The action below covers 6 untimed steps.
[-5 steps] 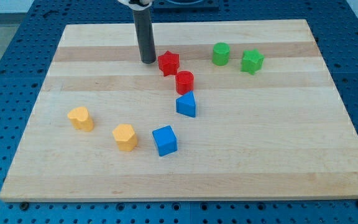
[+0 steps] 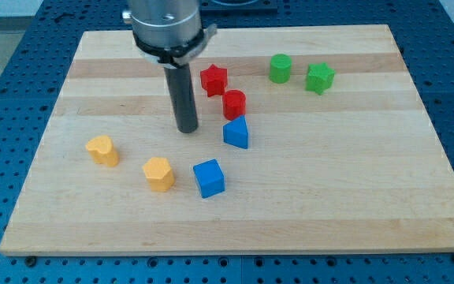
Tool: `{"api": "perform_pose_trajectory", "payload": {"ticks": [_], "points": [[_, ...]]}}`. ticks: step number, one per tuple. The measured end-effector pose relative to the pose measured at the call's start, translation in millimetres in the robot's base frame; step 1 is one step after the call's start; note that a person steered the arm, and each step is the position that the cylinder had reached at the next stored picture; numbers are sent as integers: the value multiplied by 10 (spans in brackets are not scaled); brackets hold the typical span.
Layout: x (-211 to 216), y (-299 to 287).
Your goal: Push the blue triangle closer to the red circle
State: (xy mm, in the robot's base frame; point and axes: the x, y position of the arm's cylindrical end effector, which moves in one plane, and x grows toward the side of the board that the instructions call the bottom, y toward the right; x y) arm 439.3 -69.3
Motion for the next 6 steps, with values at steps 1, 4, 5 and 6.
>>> {"api": "perform_pose_trajectory", "payload": {"ticks": [1, 4, 5, 6], "points": [[128, 328], [220, 683], [330, 629], [634, 638]]}}
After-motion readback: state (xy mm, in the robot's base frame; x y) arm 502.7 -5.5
